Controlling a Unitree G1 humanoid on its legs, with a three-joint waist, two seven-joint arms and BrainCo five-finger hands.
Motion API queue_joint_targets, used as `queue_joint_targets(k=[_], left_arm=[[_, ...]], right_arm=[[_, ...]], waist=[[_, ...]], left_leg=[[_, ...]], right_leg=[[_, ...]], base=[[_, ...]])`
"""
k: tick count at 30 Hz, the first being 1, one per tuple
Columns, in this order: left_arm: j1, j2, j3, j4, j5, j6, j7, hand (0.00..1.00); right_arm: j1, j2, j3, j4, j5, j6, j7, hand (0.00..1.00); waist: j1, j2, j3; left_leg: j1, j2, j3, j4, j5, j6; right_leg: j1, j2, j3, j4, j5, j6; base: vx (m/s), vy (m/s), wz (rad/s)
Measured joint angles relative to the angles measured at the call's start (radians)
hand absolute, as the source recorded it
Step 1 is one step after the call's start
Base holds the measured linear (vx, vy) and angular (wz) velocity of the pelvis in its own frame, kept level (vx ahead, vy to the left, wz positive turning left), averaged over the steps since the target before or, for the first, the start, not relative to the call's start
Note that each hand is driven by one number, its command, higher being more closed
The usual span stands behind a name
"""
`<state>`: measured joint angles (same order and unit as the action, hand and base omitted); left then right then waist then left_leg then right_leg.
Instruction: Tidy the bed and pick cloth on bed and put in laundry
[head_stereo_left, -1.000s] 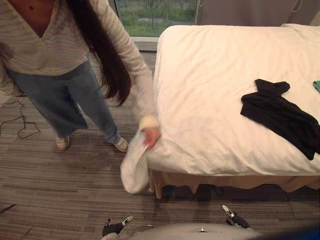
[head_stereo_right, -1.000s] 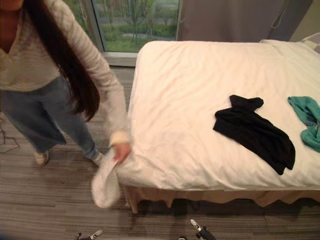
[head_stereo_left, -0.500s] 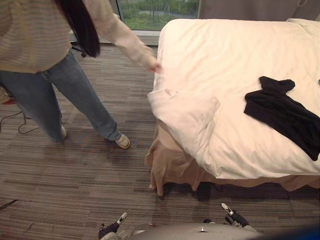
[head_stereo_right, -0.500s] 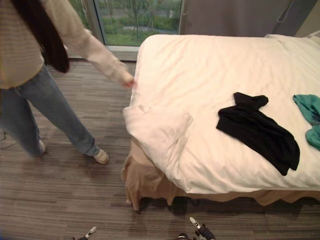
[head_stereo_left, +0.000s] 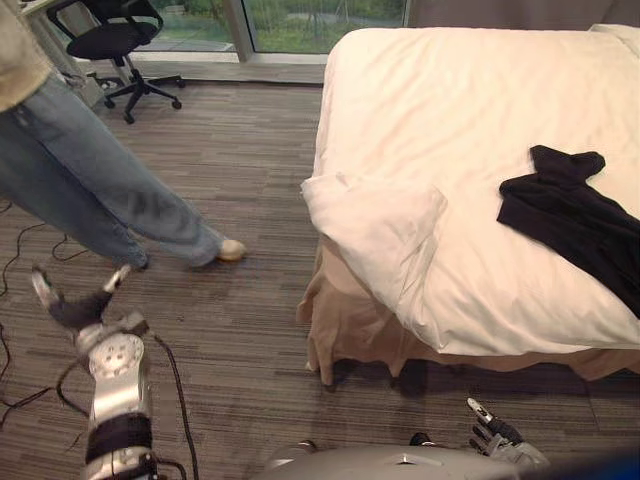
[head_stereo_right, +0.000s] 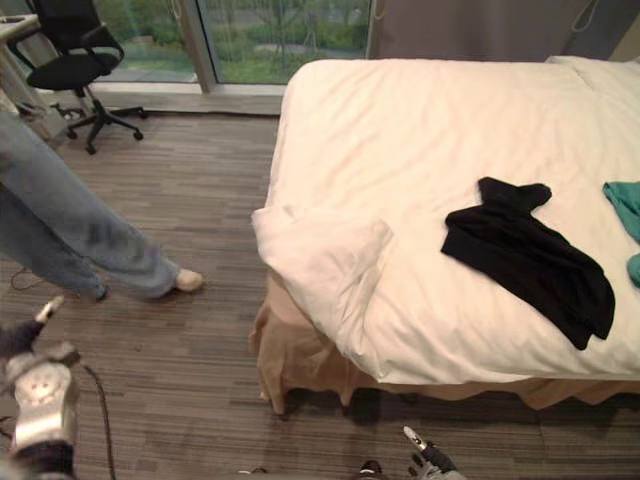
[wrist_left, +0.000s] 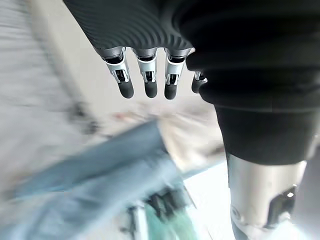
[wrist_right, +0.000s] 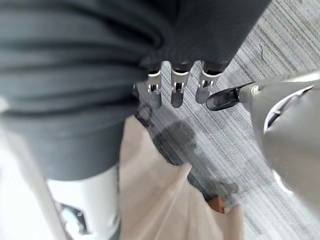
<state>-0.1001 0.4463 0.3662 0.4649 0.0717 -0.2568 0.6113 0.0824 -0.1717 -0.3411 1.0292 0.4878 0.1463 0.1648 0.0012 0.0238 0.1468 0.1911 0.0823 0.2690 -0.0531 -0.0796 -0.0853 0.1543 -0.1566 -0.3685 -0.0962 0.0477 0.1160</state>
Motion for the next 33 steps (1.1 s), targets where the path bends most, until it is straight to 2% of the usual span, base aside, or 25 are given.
queue_joint_targets(k=[2, 4, 6, 7, 10, 13, 15, 16, 18, 20, 22, 25, 26, 28, 29, 30, 31, 32, 33], left_arm=[[-0.068, 0.026, -0.016, 0.014, 0.080, -0.028, -0.004, 0.00], [-0.137, 0.085, -0.041, 0.026, 0.121, -0.043, -0.027, 0.00], [-0.231, 0.153, -0.115, 0.022, 0.178, -0.044, -0.086, 0.00], [-0.272, 0.169, -0.161, -0.008, 0.217, -0.036, -0.136, 0.00], [-0.299, 0.160, -0.234, -0.062, 0.272, -0.013, -0.189, 0.00], [-0.388, 0.123, -0.352, -0.068, 0.309, 0.037, -0.215, 0.00], [-0.429, 0.104, -0.407, -0.068, 0.317, 0.061, -0.211, 0.00], [-0.450, 0.096, -0.443, -0.068, 0.326, 0.085, -0.205, 0.00], [-0.495, 0.063, -0.498, -0.066, 0.335, 0.124, -0.189, 0.00], [-0.512, 0.035, -0.554, -0.048, 0.337, 0.162, -0.174, 0.00], [-0.546, 0.020, -0.624, -0.020, 0.350, 0.227, -0.173, 0.00], [-0.657, -0.014, -0.672, 0.007, 0.356, 0.291, -0.168, 0.00], [-0.717, -0.021, -0.702, 0.009, 0.363, 0.337, -0.168, 0.00], [-0.766, -0.030, -0.717, 0.015, 0.379, 0.387, -0.168, 0.00], [-0.804, -0.048, -0.721, 0.029, 0.382, 0.439, -0.168, 0.00], [-0.815, -0.053, -0.721, 0.035, 0.381, 0.461, -0.169, 0.00], [-0.835, -0.062, -0.721, 0.040, 0.378, 0.524, -0.168, 0.00], [-0.842, -0.068, -0.721, 0.041, 0.378, 0.551, -0.168, 0.00], [-0.859, -0.074, -0.720, 0.041, 0.378, 0.594, -0.168, 1.00]], right_arm=[[0.000, 0.000, -0.002, -0.006, -0.001, 0.003, 0.011, 0.00], [0.003, 0.003, -0.010, -0.007, -0.004, 0.003, 0.021, 0.00], [0.014, 0.004, -0.019, -0.008, -0.011, 0.001, 0.022, 0.00], [0.025, 0.006, -0.020, -0.008, -0.021, 0.000, 0.020, 0.00], [0.037, 0.007, -0.019, -0.007, -0.032, -0.001, 0.007, 0.00], [0.040, 0.015, -0.010, 0.014, -0.053, 0.000, -0.020, 0.00], [0.038, 0.017, -0.008, 0.017, -0.060, -0.003, -0.026, 0.00], [0.031, 0.016, -0.003, 0.014, -0.060, -0.014, -0.034, 0.00], [0.028, 0.014, 0.011, -0.014, -0.060, -0.037, -0.048, 0.00], [0.025, 0.013, 0.037, -0.040, -0.061, -0.047, -0.054, 0.00], [0.018, 0.015, 0.058, -0.097, -0.062, -0.062, -0.061, 0.00], [-0.006, 0.019, 0.076, -0.147, -0.062, -0.071, -0.069, 0.00], [-0.034, 0.039, 0.076, -0.184, -0.061, -0.087, -0.080, 0.00], [-0.072, 0.047, 0.078, -0.227, -0.060, -0.101, -0.090, 0.00], [-0.101, 0.064, 0.087, -0.267, -0.058, -0.120, -0.092, 0.00], [-0.111, 0.072, 0.093, -0.282, -0.057, -0.127, -0.094, 0.00], [-0.127, 0.087, 0.101, -0.310, -0.047, -0.140, -0.102, 0.00], [-0.130, 0.092, 0.102, -0.320, -0.042, -0.143, -0.105, 0.00], [-0.138, 0.094, 0.109, -0.330, -0.033, -0.148, -0.110, 0.00]], waist=[[-0.006, 0.003, 0.001], [-0.012, 0.005, 0.002], [-0.018, 0.013, 0.004], [-0.035, 0.019, 0.003], [-0.054, 0.044, 0.007], [-0.074, 0.055, 0.036], [-0.087, 0.057, 0.062], [-0.100, 0.063, 0.065], [-0.106, 0.076, 0.079], [-0.106, 0.076, 0.087], [-0.124, 0.074, 0.107], [-0.128, 0.068, 0.129], [-0.138, 0.062, 0.141], [-0.150, 0.057, 0.179], [-0.147, 0.048, 0.222], [-0.148, 0.046, 0.233], [-0.148, 0.040, 0.245], [-0.147, 0.040, 0.248], [-0.143, 0.039, 0.265]], left_leg=[[0.002, 0.003, 0.019, 0.001, -0.003, -0.003], [0.018, 0.007, 0.038, 0.004, -0.009, -0.005], [0.036, 0.006, 0.062, 0.015, -0.023, -0.001], [0.034, 0.005, 0.073, 0.047, -0.045, 0.005], [-0.009, 0.012, 0.082, 0.160, -0.093, 0.021], [-0.088, 0.003, 0.075, 0.292, -0.108, 0.040], [-0.100, -0.003, 0.076, 0.309, -0.115, 0.041], [-0.125, -0.006, 0.079, 0.306, -0.127, 0.037], [-0.162, -0.002, 0.102, 0.300, -0.162, 0.033], [-0.196, -0.007, 0.130, 0.311, -0.167, 0.030], [-0.218, -0.009, 0.164, 0.331, -0.180, 0.021], [-0.286, 0.003, 0.190, 0.389, -0.187, 0.016], [-0.345, 0.019, 0.212, 0.437, -0.187, 0.016], [-0.387, 0.044, 0.235, 0.481, -0.188, 0.015], [-0.416, 0.072, 0.261, 0.523, -0.191, 0.011], [-0.433, 0.082, 0.269, 0.540, -0.191, 0.011], [-0.486, 0.100, 0.276, 0.575, -0.191, 0.011], [-0.508, 0.108, 0.277, 0.587, -0.191, 0.011], [-0.532, 0.121, 0.278, 0.604, -0.191, 0.011]], right_leg=[[-0.005, 0.003, 0.012, 0.000, 0.002, -0.003], [-0.005, 0.009, 0.038, 0.000, 0.008, -0.011], [0.002, 0.008, 0.060, 0.000, 0.011, -0.014], [0.008, 0.004, 0.075, 0.001, 0.011, -0.014], [-0.019, -0.012, 0.108, 0.045, -0.004, -0.014], [-0.151, -0.063, 0.153, 0.263, -0.098, -0.011], [-0.199, -0.080, 0.170, 0.347, -0.140, -0.012], [-0.255, -0.088, 0.182, 0.400, -0.166, -0.004], [-0.351, -0.093, 0.210, 0.487, -0.205, 0.003], [-0.421, -0.106, 0.247, 0.544, -0.230, 0.007], [-0.484, -0.115, 0.278, 0.607, -0.250, 0.004], [-0.563, -0.120, 0.300, 0.660, -0.256, -0.004], [-0.618, -0.119, 0.304, 0.676, -0.251, -0.012], [-0.646, -0.111, 0.305, 0.681, -0.242, -0.025], [-0.667, -0.096, 0.312, 0.683, -0.234, -0.037], [-0.679, -0.092, 0.312, 0.684, -0.231, -0.039], [-0.724, -0.084, 0.312, 0.687, -0.227, -0.044], [-0.742, -0.080, 0.312, 0.688, -0.223, -0.047], [-0.759, -0.070, 0.312, 0.688, -0.213, -0.055]], base=[[0.01, -0.012, -0.25], [0.01, -0.013, -0.39], [-0.02, -0.002, -0.38], [-0.02, 0.008, -0.27], [-0.03, 0.021, -0.30], [-0.06, 0.011, -0.15], [-0.10, -0.018, -0.06], [-0.11, -0.026, -0.06], [-0.15, -0.043, -0.16], [-0.12, -0.064, -0.31], [-0.03, -0.045, -0.36], [0.01, -0.045, -0.09], [0.02, -0.051, 0.05], [0.00, -0.039, -0.02], [-0.04, -0.038, -0.15], [-0.06, -0.059, -0.18], [-0.04, -0.050, -0.05], [-0.04, -0.050, -0.05], [-0.02, -0.045, -0.07]])
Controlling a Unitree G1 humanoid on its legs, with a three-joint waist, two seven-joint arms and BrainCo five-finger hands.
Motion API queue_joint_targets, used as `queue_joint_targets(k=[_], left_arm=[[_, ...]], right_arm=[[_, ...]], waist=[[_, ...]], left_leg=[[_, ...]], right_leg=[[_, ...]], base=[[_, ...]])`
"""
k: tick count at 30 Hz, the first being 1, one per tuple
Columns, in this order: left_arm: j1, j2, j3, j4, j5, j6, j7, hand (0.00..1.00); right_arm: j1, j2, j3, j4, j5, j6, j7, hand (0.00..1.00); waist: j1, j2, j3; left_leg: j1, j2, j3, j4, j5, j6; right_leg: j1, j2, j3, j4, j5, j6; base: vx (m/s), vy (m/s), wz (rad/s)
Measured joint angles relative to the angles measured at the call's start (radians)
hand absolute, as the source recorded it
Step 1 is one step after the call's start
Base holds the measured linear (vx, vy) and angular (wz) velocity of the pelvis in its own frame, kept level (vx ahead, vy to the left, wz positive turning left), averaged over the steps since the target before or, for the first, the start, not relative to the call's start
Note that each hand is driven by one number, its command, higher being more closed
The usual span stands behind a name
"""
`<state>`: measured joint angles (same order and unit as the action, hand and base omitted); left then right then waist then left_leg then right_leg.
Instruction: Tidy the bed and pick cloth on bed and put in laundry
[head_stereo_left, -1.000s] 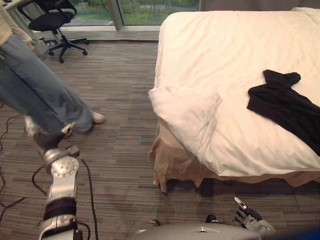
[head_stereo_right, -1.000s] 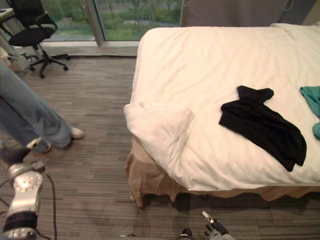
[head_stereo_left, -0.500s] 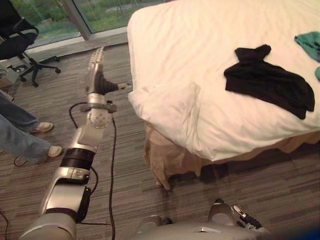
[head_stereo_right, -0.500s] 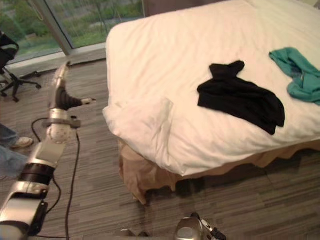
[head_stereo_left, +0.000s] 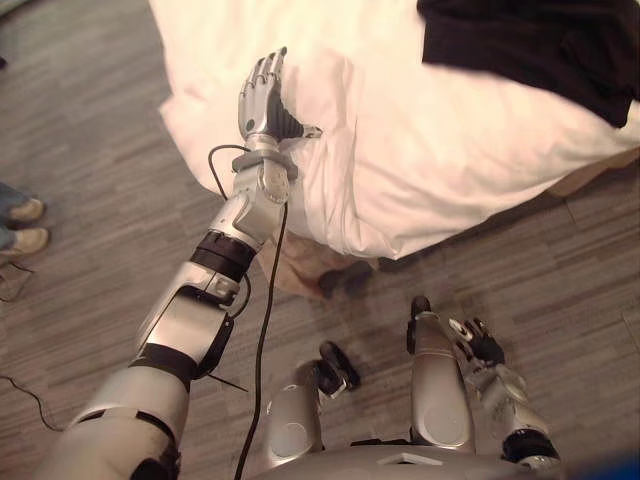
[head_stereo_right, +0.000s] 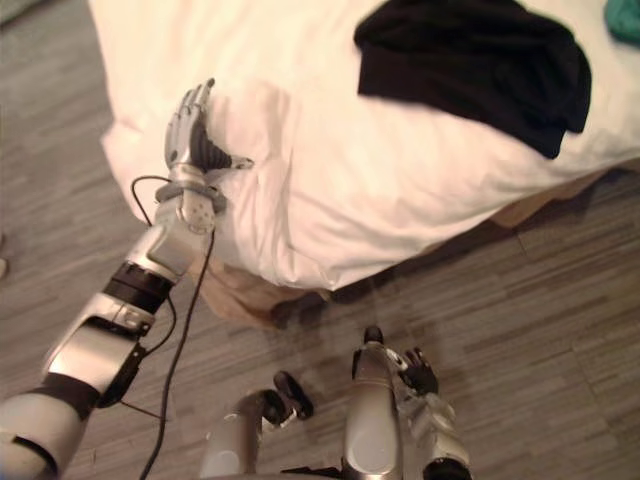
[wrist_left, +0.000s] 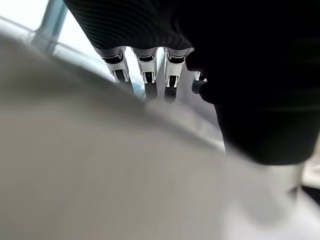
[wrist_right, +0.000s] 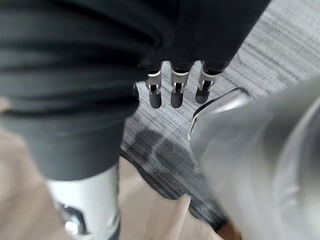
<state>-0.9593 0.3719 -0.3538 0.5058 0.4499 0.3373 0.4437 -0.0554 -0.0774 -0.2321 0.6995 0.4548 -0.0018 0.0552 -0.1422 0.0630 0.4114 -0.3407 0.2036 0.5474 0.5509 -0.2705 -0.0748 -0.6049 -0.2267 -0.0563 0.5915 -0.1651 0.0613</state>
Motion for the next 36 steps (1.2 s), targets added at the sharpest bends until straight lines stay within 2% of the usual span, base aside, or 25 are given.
queue_joint_targets(k=[1, 2, 4, 6, 8, 9, 11, 14, 15, 16, 18, 19, 21, 23, 24, 25, 27, 31, 33, 36], left_arm=[[-0.022, -0.001, 0.004, 0.000, 0.004, 0.049, 0.001, 1.00], [-0.036, -0.003, 0.009, 0.000, 0.007, 0.073, 0.001, 1.00], [-0.098, -0.016, 0.045, -0.005, 0.065, 0.206, -0.007, 1.00], [-0.118, -0.016, 0.074, -0.005, 0.126, 0.269, -0.010, 1.00], [-0.128, -0.016, 0.093, -0.005, 0.143, 0.290, -0.010, 1.00], [-0.138, -0.013, 0.128, -0.004, 0.142, 0.292, -0.009, 1.00], [-0.130, -0.012, 0.131, -0.002, 0.123, 0.285, 0.000, 1.00], [-0.086, -0.010, 0.151, 0.010, 0.057, 0.209, 0.038, 1.00], [-0.050, -0.009, 0.151, 0.011, 0.030, 0.156, 0.044, 1.00], [-0.025, -0.010, 0.148, 0.010, 0.019, 0.124, 0.043, 1.00], [0.073, -0.009, 0.131, -0.021, -0.020, 0.026, 0.032, 1.00], [0.106, -0.008, 0.122, -0.045, -0.038, -0.001, 0.022, 1.00], [0.193, 0.000, 0.118, -0.118, -0.069, -0.052, 0.005, 1.00], [0.318, 0.004, 0.118, -0.172, -0.113, -0.107, -0.031, 1.00], [0.394, 0.006, 0.120, -0.197, -0.127, -0.134, -0.052, 0.00], [0.433, 0.007, 0.121, -0.208, -0.129, -0.145, -0.058, 0.00], [0.590, 0.006, 0.134, -0.232, -0.157, -0.197, -0.085, 0.00], [0.836, -0.026, 0.194, -0.223, -0.220, -0.260, -0.088, 0.00], [0.916, -0.064, 0.210, -0.188, -0.239, -0.267, -0.089, 0.00], [0.992, -0.134, 0.236, -0.071, -0.242, -0.267, -0.100, 0.00]], right_arm=[[-0.016, 0.000, 0.009, -0.002, 0.016, -0.005, -0.003, 0.00], [-0.023, 0.001, 0.009, -0.005, 0.019, -0.006, -0.007, 0.00], [-0.045, 0.003, 0.010, -0.023, 0.047, -0.032, -0.018, 0.00], [-0.062, 0.009, 0.011, -0.025, 0.056, -0.050, -0.018, 0.00], [-0.069, 0.014, 0.014, -0.026, 0.064, -0.061, -0.016, 0.00], [-0.069, 0.022, 0.028, -0.025, 0.068, -0.068, -0.007, 0.00], [-0.065, 0.019, 0.046, -0.024, 0.068, -0.068, 0.004, 0.00], [-0.064, 0.015, 0.058, -0.024, 0.067, -0.067, 0.017, 0.00], [-0.059, 0.014, 0.071, -0.025, 0.066, -0.066, 0.018, 0.00], [-0.055, 0.010, 0.079, -0.025, 0.065, -0.065, 0.018, 0.00], [-0.038, -0.007, 0.102, -0.027, 0.063, -0.054, 0.018, 0.00], [-0.031, -0.007, 0.105, -0.031, 0.063, -0.048, 0.015, 0.00], [-0.021, -0.009, 0.111, -0.032, 0.063, -0.035, 0.000, 0.00], [0.006, -0.010, 0.119, -0.033, 0.064, -0.009, -0.021, 0.00], [0.028, -0.009, 0.122, -0.032, 0.065, 0.003, -0.024, 0.00], [0.040, -0.007, 0.122, -0.032, 0.065, 0.010, -0.025, 0.00], [0.086, 0.002, 0.123, -0.031, 0.072, 0.037, -0.032, 0.00], [0.112, 0.000, 0.118, 0.053, 0.072, 0.074, -0.026, 0.00], [0.124, -0.004, 0.098, 0.111, 0.071, 0.084, -0.018, 0.00], [0.124, -0.018, 0.065, 0.209, 0.071, 0.099, -0.011, 0.00]], waist=[[0.004, -0.004, 0.021], [0.006, -0.007, 0.032], [0.016, -0.010, 0.060], [0.020, -0.011, 0.061], [0.021, -0.012, 0.065], [0.021, -0.012, 0.065], [0.022, -0.014, 0.066], [0.023, -0.014, 0.066], [0.026, -0.014, 0.065], [0.026, -0.014, 0.065], [0.037, -0.014, 0.063], [0.049, -0.015, 0.061], [0.054, -0.016, 0.054], [0.076, -0.018, 0.016], [0.095, -0.020, -0.016], [0.101, -0.020, -0.030], [0.132, -0.023, -0.085], [0.148, -0.030, -0.171], [0.151, -0.027, -0.208], [0.160, -0.016, -0.249]], left_leg=[[-0.027, 0.017, 0.001, 0.023, 0.000, 0.000], [-0.039, 0.025, 0.002, 0.034, 0.000, 0.000], [-0.098, 0.055, -0.007, 0.075, -0.002, 0.004], [-0.138, 0.076, -0.011, 0.097, -0.014, 0.012], [-0.154, 0.084, -0.020, 0.100, -0.031, 0.015], [-0.163, 0.094, -0.040, 0.102, -0.061, 0.016], [-0.164, 0.095, -0.048, 0.111, -0.066, 0.019], [-0.139, 0.088, -0.062, 0.114, -0.067, 0.021], [-0.111, 0.082, -0.063, 0.105, -0.065, 0.020], [-0.093, 0.074, -0.064, 0.094, -0.061, 0.019], [-0.040, 0.045, -0.073, 0.058, -0.048, 0.020], [-0.025, 0.037, -0.077, 0.049, -0.045, 0.020], [-0.004, 0.028, -0.096, 0.032, -0.034, 0.020], [0.028, 0.020, -0.111, 0.006, -0.027, 0.017], [0.048, 0.020, -0.118, -0.012, -0.023, 0.011], [0.060, 0.019, -0.123, -0.022, -0.019, 0.007], [0.123, 0.013, -0.137, -0.077, -0.004, -0.005], [0.214, -0.013, -0.171, -0.204, 0.046, -0.020], [0.248, -0.023, -0.191, -0.266, 0.073, -0.025], [0.313, -0.033, -0.206, -0.366, 0.113, -0.027]], right_leg=[[-0.019, 0.011, 0.000, 0.000, 0.009, -0.004], [-0.025, 0.016, 0.000, -0.002, 0.012, -0.004], [-0.062, 0.037, -0.001, -0.010, 0.030, -0.009], [-0.090, 0.055, -0.002, -0.021, 0.039, -0.011], [-0.107, 0.066, -0.002, -0.018, 0.043, -0.011], [-0.114, 0.082, -0.005, -0.016, 0.048, -0.012], [-0.113, 0.081, -0.006, -0.006, 0.049, -0.012], [-0.084, 0.076, -0.008, 0.003, 0.048, -0.013], [-0.059, 0.071, -0.012, 0.005, 0.044, -0.016], [-0.045, 0.065, -0.014, 0.006, 0.041, -0.018], [0.003, 0.042, -0.020, 0.014, 0.023, -0.011], [0.017, 0.034, -0.027, 0.016, 0.018, -0.011], [0.052, 0.019, -0.053, 0.016, 0.004, -0.011], [0.092, 0.011, -0.074, 0.011, -0.010, -0.012], [0.116, 0.010, -0.090, 0.003, -0.017, -0.015], [0.134, 0.009, -0.100, -0.004, -0.021, -0.015], [0.208, 0.011, -0.132, -0.040, -0.032, -0.014], [0.321, 0.014, -0.187, -0.140, -0.028, -0.006], [0.375, 0.020, -0.220, -0.201, -0.015, 0.003], [0.476, 0.052, -0.254, -0.340, 0.042, 0.009]], base=[[-0.02, -0.044, -0.09], [-0.03, -0.050, -0.09], [-0.06, -0.051, -0.11], [-0.07, -0.033, -0.14], [-0.07, -0.030, -0.10], [-0.08, -0.031, -0.07], [-0.07, -0.034, 0.00], [-0.05, -0.034, 0.05], [-0.01, -0.014, 0.08], [0.00, -0.016, 0.19], [0.00, -0.025, 0.28], [0.00, -0.036, 0.34], [0.03, -0.035, 0.38], [0.09, -0.046, 0.30], [0.12, -0.039, 0.19], [0.14, -0.041, 0.24], [0.15, -0.041, 0.26], [0.15, -0.035, 0.30], [0.13, -0.016, 0.36], [0.13, 0.021, 0.19]])
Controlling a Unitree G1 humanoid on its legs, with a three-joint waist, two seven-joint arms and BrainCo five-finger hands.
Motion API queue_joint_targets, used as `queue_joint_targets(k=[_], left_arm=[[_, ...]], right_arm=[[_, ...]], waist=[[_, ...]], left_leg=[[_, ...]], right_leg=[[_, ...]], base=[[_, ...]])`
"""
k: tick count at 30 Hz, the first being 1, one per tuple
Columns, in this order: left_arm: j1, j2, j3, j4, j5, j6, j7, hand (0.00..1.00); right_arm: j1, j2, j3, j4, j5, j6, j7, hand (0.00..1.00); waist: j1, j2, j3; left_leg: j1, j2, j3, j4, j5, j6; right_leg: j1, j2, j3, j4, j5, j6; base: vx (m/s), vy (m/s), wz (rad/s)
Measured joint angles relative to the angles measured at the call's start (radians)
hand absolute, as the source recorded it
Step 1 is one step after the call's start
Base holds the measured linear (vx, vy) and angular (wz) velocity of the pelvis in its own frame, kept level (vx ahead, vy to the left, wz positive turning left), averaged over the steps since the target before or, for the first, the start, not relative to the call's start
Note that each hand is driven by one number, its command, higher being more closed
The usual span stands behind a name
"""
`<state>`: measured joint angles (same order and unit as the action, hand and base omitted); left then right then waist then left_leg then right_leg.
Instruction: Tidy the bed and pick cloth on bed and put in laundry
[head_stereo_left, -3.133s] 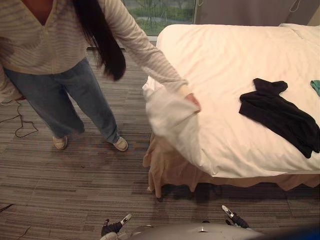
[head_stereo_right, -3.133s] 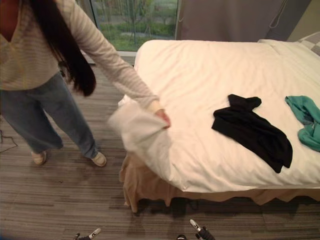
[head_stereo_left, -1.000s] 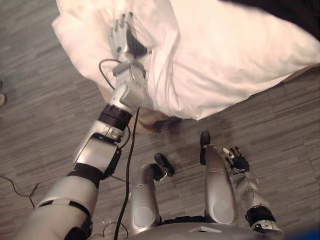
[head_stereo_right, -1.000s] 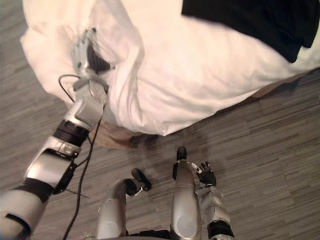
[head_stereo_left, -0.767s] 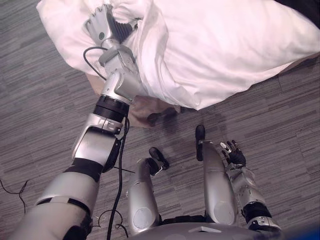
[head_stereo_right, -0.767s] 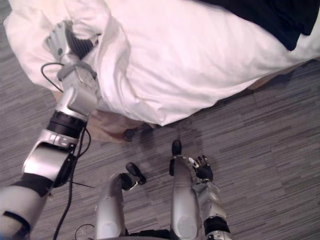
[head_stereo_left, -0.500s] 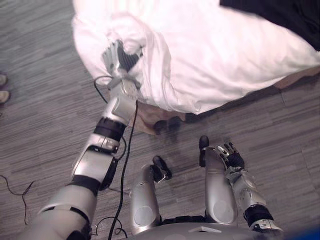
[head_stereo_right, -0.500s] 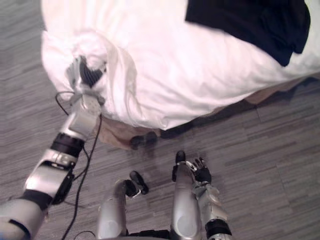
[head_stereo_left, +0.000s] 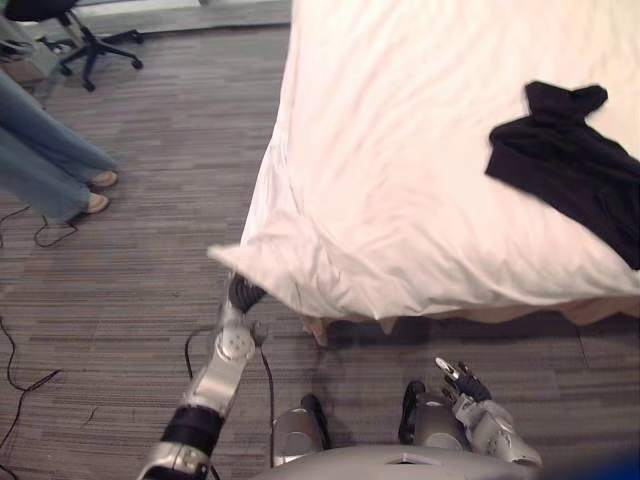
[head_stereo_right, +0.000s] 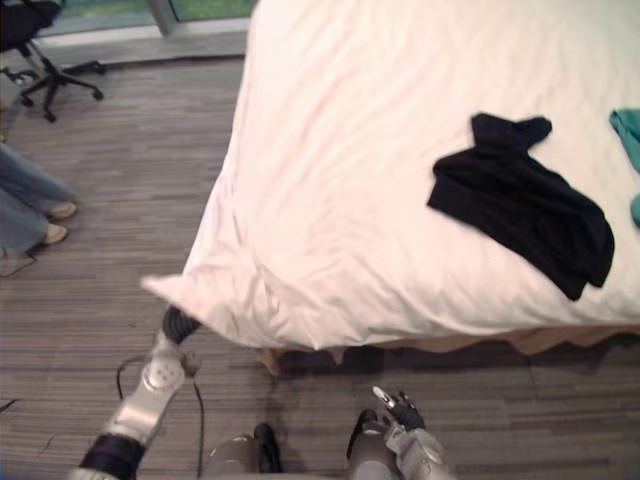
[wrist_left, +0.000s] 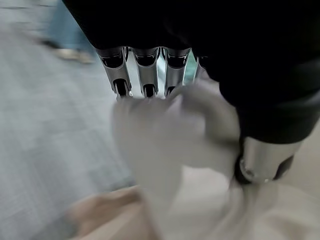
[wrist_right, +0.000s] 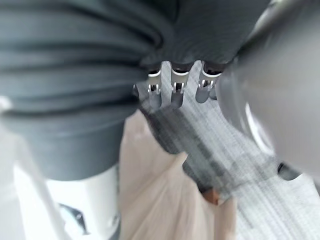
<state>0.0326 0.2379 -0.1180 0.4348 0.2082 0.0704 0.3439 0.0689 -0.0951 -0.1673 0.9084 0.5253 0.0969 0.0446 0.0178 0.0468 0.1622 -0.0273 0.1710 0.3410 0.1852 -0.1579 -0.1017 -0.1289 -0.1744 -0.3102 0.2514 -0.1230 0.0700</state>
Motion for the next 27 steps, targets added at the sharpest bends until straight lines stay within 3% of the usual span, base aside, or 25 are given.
queue_joint_targets(k=[3, 5, 9, 10, 11, 12, 13, 14, 16, 17, 20, 22, 23, 27], left_arm=[[0.005, -0.056, 0.042, 0.168, -0.016, 0.005, -0.024, 0.00], [0.008, -0.099, 0.127, 0.334, -0.071, 0.040, -0.043, 0.00], [0.096, -0.127, 0.337, 0.577, -0.100, 0.200, -0.089, 0.00], [0.129, -0.127, 0.377, 0.599, -0.066, 0.246, -0.120, 0.00], [0.174, -0.135, 0.411, 0.618, 0.107, 0.305, -0.209, 0.00], [0.183, -0.138, 0.414, 0.621, 0.142, 0.313, -0.229, 0.00], [0.211, -0.150, 0.436, 0.631, 0.280, 0.334, -0.309, 0.00], [0.225, -0.155, 0.440, 0.631, 0.339, 0.340, -0.345, 0.00], [0.256, -0.160, 0.440, 0.633, 0.413, 0.332, -0.419, 0.00], [0.255, -0.160, 0.440, 0.633, 0.413, 0.324, -0.423, 0.00], [0.250, -0.164, 0.432, 0.630, 0.353, 0.230, -0.393, 0.00], [0.230, -0.166, 0.430, 0.626, 0.249, 0.137, -0.364, 0.00], [0.227, -0.164, 0.430, 0.626, 0.223, 0.125, -0.356, 0.00], [0.213, -0.148, 0.428, 0.582, 0.068, -0.004, -0.330, 0.00]], right_arm=[[0.007, -0.003, -0.039, 0.077, -0.018, 0.003, 0.046, 0.00], [0.015, -0.003, -0.070, 0.109, -0.031, 0.004, 0.077, 0.00], [0.037, 0.010, -0.136, 0.151, -0.057, 0.004, 0.111, 0.00], [0.045, 0.015, -0.150, 0.162, -0.055, 0.004, 0.110, 0.00], [0.044, 0.016, -0.157, 0.171, -0.045, 0.005, 0.108, 0.00], [0.045, 0.017, -0.159, 0.171, -0.044, 0.005, 0.107, 0.00], [0.045, 0.019, -0.167, 0.172, -0.035, 0.005, 0.099, 0.00], [0.046, 0.019, -0.168, 0.172, -0.028, 0.005, 0.094, 0.00], [0.049, 0.023, -0.185, 0.174, -0.005, 0.004, 0.065, 0.00], [0.049, 0.024, -0.191, 0.177, 0.001, 0.003, 0.059, 0.00], [0.051, 0.042, -0.218, 0.178, 0.044, -0.021, 0.011, 0.00], [0.067, 0.050, -0.220, 0.177, 0.091, -0.053, -0.046, 0.00], [0.070, 0.050, -0.222, 0.176, 0.105, -0.065, -0.063, 0.00], [0.111, 0.053, -0.344, 0.079, 0.144, -0.203, -0.175, 0.00]], waist=[[-0.007, 0.000, -0.022], [-0.010, -0.001, -0.024], [-0.009, -0.025, -0.045], [0.000, -0.035, -0.054], [0.009, -0.037, -0.055], [0.009, -0.037, -0.055], [0.009, -0.036, -0.055], [0.009, -0.035, -0.057], [0.009, -0.028, -0.062], [0.008, -0.027, -0.065], [0.004, -0.025, -0.066], [0.001, -0.023, -0.068], [0.001, -0.022, -0.068], [-0.007, -0.019, -0.076]], left_leg=[[0.062, -0.016, -0.024, -0.064, 0.026, 0.002], [0.094, -0.023, -0.027, -0.082, 0.026, 0.002], [0.129, -0.040, -0.051, -0.099, 0.026, 0.002], [0.136, -0.043, -0.051, -0.106, 0.026, 0.002], [0.153, -0.048, -0.051, -0.115, 0.026, 0.002], [0.155, -0.050, -0.051, -0.115, 0.026, 0.002], [0.166, -0.053, -0.050, -0.116, 0.026, 0.002], [0.170, -0.054, -0.049, -0.117, 0.026, 0.002], [0.187, -0.055, -0.046, -0.146, 0.029, 0.007], [0.189, -0.054, -0.045, -0.153, 0.030, 0.008], [0.204, -0.052, -0.014, -0.189, 0.052, 0.008], [0.214, -0.052, 0.011, -0.207, 0.062, 0.008], [0.219, -0.052, 0.014, -0.212, 0.062, 0.007], [0.221, -0.051, 0.029, -0.228, 0.070, 0.005]], right_leg=[[0.108, 0.022, -0.025, -0.145, 0.061, 0.010], [0.168, 0.033, -0.034, -0.214, 0.089, 0.019], [0.245, 0.032, -0.065, -0.290, 0.112, 0.029], [0.252, 0.032, -0.067, -0.300, 0.116, 0.029], [0.275, 0.032, -0.071, -0.317, 0.125, 0.030], [0.279, 0.031, -0.072, -0.320, 0.126, 0.030], [0.285, 0.028, -0.073, -0.323, 0.129, 0.031], [0.287, 0.027, -0.073, -0.323, 0.130, 0.031], [0.292, 0.030, -0.070, -0.328, 0.135, 0.035], [0.292, 0.032, -0.069, -0.332, 0.139, 0.034], [0.286, 0.034, -0.055, -0.346, 0.158, 0.033], [0.275, 0.036, -0.033, -0.346, 0.162, 0.036], [0.275, 0.035, -0.027, -0.346, 0.162, 0.037], [0.263, 0.035, -0.021, -0.350, 0.164, 0.040]], base=[[0.11, 0.036, 0.08], [0.07, 0.020, 0.05], [0.06, 0.026, 0.20], [0.03, 0.024, 0.16], [0.00, 0.023, 0.06], [-0.02, 0.036, 0.05], [-0.05, 0.030, 0.02], [-0.07, 0.031, 0.00], [-0.08, 0.007, -0.02], [-0.10, -0.010, -0.08], [-0.13, -0.030, -0.25], [-0.13, -0.023, -0.30], [-0.10, -0.019, -0.27], [-0.06, -0.012, -0.08]])
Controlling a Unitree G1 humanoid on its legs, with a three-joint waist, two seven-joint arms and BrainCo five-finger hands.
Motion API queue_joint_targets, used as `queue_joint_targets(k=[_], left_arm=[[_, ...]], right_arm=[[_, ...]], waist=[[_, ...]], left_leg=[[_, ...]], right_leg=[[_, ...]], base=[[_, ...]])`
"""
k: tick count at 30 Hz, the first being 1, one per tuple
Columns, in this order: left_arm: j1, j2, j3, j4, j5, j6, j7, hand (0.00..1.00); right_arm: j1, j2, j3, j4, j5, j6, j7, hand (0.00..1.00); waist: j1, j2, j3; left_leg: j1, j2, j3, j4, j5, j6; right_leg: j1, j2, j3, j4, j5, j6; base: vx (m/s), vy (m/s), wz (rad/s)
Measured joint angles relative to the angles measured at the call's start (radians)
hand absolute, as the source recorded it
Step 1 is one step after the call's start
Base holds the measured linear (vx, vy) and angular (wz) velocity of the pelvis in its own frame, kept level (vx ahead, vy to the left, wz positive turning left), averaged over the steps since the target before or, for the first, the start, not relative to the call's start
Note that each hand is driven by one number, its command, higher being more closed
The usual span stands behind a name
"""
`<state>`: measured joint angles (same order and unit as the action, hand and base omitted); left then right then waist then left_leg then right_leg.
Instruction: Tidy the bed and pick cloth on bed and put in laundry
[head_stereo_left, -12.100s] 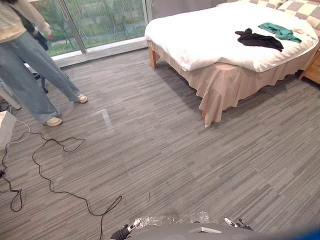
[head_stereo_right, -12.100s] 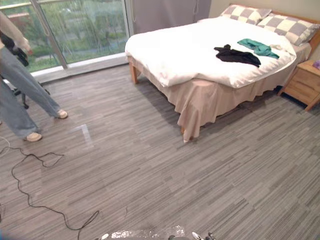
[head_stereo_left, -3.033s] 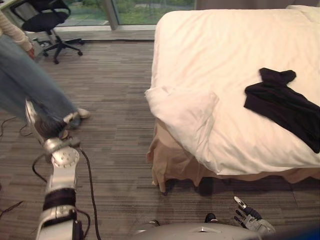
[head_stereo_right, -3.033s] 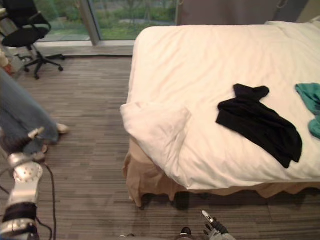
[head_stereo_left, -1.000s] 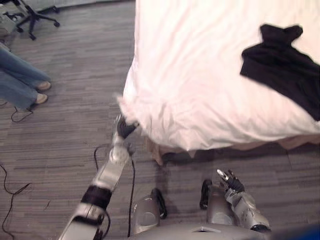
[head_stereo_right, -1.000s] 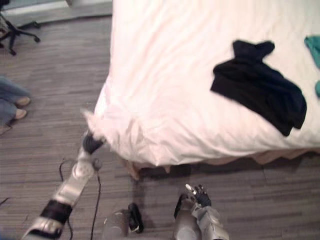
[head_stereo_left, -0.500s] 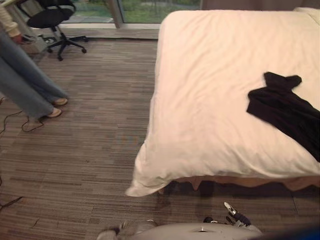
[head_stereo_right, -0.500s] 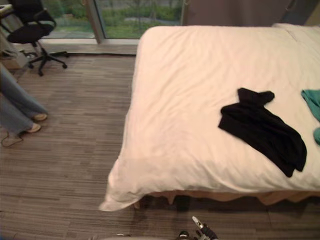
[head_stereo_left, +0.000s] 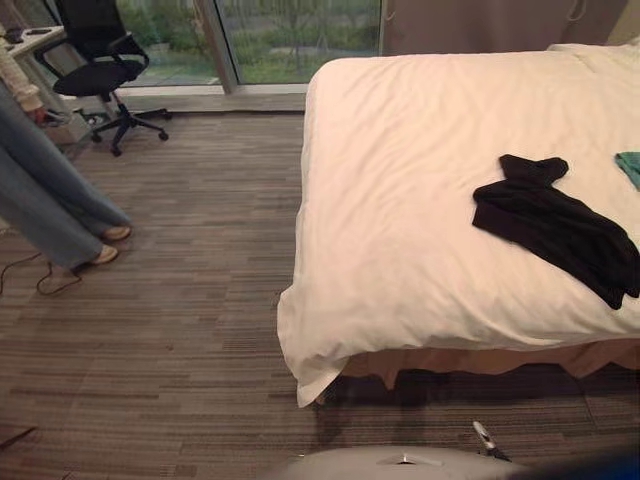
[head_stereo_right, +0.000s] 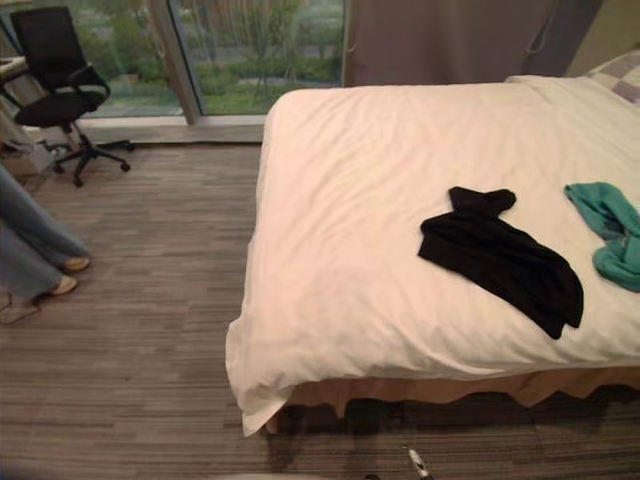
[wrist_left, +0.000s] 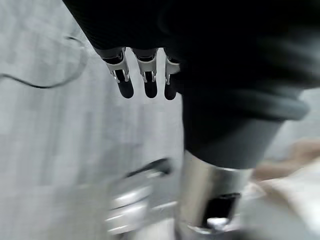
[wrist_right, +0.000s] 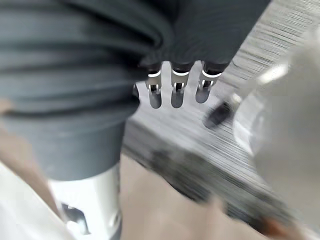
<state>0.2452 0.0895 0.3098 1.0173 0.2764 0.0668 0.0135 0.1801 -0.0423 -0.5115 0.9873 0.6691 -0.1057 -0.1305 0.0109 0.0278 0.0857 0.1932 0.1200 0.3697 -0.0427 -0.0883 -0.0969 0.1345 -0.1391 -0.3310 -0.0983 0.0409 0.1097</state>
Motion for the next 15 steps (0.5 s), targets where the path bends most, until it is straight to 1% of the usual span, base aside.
queue_joint_targets(k=[1, 2, 3, 4, 5, 7, 8, 9, 10, 11, 12, 13, 14, 15], left_arm=[[-0.001, 0.007, -0.024, -0.019, -0.018, -0.019, -0.001, 0.00], [-0.001, 0.012, -0.038, -0.020, -0.022, -0.028, -0.002, 0.00], [0.002, 0.020, -0.056, -0.020, -0.028, -0.038, -0.005, 0.00], [0.004, 0.024, -0.067, -0.020, -0.036, -0.042, -0.005, 0.00], [0.010, 0.042, -0.103, -0.020, -0.063, -0.056, -0.005, 0.00], [0.011, 0.066, -0.148, -0.020, -0.075, -0.069, -0.004, 0.00], [0.011, 0.072, -0.161, -0.020, -0.091, -0.075, -0.004, 0.00], [0.015, 0.079, -0.174, -0.021, -0.114, -0.080, -0.001, 0.00], [0.021, 0.082, -0.179, -0.022, -0.134, -0.083, 0.001, 0.00], [0.031, 0.083, -0.185, -0.027, -0.162, -0.084, 0.006, 0.00], [0.053, 0.081, -0.184, -0.046, -0.180, -0.092, 0.012, 0.00], [0.062, 0.080, -0.183, -0.052, -0.185, -0.102, 0.016, 0.00], [0.080, 0.080, -0.182, -0.055, -0.204, -0.125, 0.023, 0.00], [0.090, 0.080, -0.182, -0.056, -0.216, -0.134, 0.030, 0.00]], right_arm=[[-0.006, -0.013, -0.042, -0.073, -0.004, -0.030, -0.028, 1.00], [-0.015, -0.025, -0.063, -0.108, -0.014, -0.038, -0.039, 1.00], [-0.040, -0.064, -0.102, -0.161, -0.052, -0.056, -0.054, 1.00], [-0.054, -0.090, -0.121, -0.185, -0.068, -0.063, -0.055, 1.00], [-0.131, -0.201, -0.149, -0.239, -0.140, -0.074, -0.048, 1.00], [-0.243, -0.325, -0.128, -0.265, -0.232, -0.080, -0.002, 1.00], [-0.272, -0.353, -0.112, -0.264, -0.252, -0.080, 0.012, 1.00], [-0.330, -0.402, -0.075, -0.268, -0.286, -0.076, 0.033, 1.00], [-0.370, -0.435, -0.046, -0.300, -0.318, -0.064, 0.061, 1.00], [-0.397, -0.491, -0.013, -0.339, -0.316, -0.146, 0.178, 1.00], [-0.420, -0.568, 0.020, -0.405, -0.234, -0.097, 0.323, 1.00], [-0.427, -0.606, 0.029, -0.424, -0.208, -0.092, 0.379, 1.00], [-0.429, -0.650, 0.027, -0.467, -0.173, -0.102, 0.473, 1.00], [-0.429, -0.653, 0.024, -0.499, -0.157, -0.108, 0.504, 1.00]], waist=[[0.000, 0.001, -0.002], [-0.001, 0.001, -0.002], [-0.001, -0.002, -0.003], [-0.001, -0.003, -0.004], [0.000, -0.012, -0.009], [-0.003, -0.019, -0.013], [-0.003, -0.019, -0.013], [-0.002, -0.031, -0.009], [-0.001, -0.033, -0.008], [0.003, -0.033, -0.008], [0.000, -0.034, -0.009], [0.001, -0.034, -0.010], [0.001, -0.042, -0.013], [0.000, -0.041, -0.014]], left_leg=[[0.000, -0.001, 0.004, -0.009, 0.004, -0.003], [-0.001, -0.001, 0.004, -0.010, 0.005, -0.002], [0.000, -0.002, 0.003, -0.010, 0.008, 0.000], [0.000, -0.003, 0.001, -0.010, 0.008, 0.000], [0.000, -0.007, -0.006, -0.015, 0.011, 0.001], [-0.001, -0.014, -0.022, -0.023, 0.016, 0.003], [-0.001, -0.015, -0.024, -0.023, 0.016, 0.003], [-0.003, -0.017, -0.026, -0.024, 0.016, 0.003], [-0.005, -0.018, -0.029, -0.024, 0.016, 0.004], [-0.009, -0.025, -0.039, -0.024, 0.017, 0.005], [-0.011, -0.030, -0.057, -0.024, 0.017, 0.005], [-0.012, -0.032, -0.063, -0.024, 0.017, 0.006], [-0.020, -0.034, -0.081, -0.024, 0.018, 0.006], [-0.021, -0.034, -0.085, -0.024, 0.018, 0.006]], right_leg=[[-0.006, 0.000, 0.005, 0.001, 0.001, 0.001], [-0.006, 0.001, 0.007, 0.003, 0.001, 0.002], [-0.007, 0.001, 0.009, 0.003, 0.003, 0.003], [-0.006, 0.001, 0.008, 0.003, 0.003, 0.003], [-0.007, -0.001, 0.004, 0.003, 0.005, 0.004], [-0.013, 0.000, -0.008, 0.003, 0.005, 0.004], [-0.014, 0.000, -0.010, 0.003, 0.005, 0.004], [-0.013, -0.002, -0.012, 0.003, 0.006, 0.004], [-0.010, -0.003, -0.014, 0.003, 0.007, 0.003], [-0.010, -0.006, -0.018, 0.003, 0.007, 0.003], [-0.009, -0.010, -0.033, 0.003, 0.007, 0.003], [-0.006, -0.012, -0.041, 0.003, 0.007, 0.003], [-0.004, -0.014, -0.055, 0.003, 0.007, 0.003], [-0.002, -0.014, -0.063, 0.003, 0.007, 0.003]], base=[[-0.02, -0.005, -0.12], [0.02, -0.004, -0.12], [0.03, -0.003, -0.04], [0.04, -0.002, 0.03], [0.04, -0.001, 0.11], [0.04, -0.004, 0.17], [0.02, -0.003, 0.13], [0.02, 0.000, 0.07], [0.03, 0.000, 0.14], [0.03, 0.009, 0.25], [0.02, 0.011, 0.29], [0.03, 0.010, 0.35], [0.04, -0.001, 0.26], [0.06, -0.011, 0.21]])
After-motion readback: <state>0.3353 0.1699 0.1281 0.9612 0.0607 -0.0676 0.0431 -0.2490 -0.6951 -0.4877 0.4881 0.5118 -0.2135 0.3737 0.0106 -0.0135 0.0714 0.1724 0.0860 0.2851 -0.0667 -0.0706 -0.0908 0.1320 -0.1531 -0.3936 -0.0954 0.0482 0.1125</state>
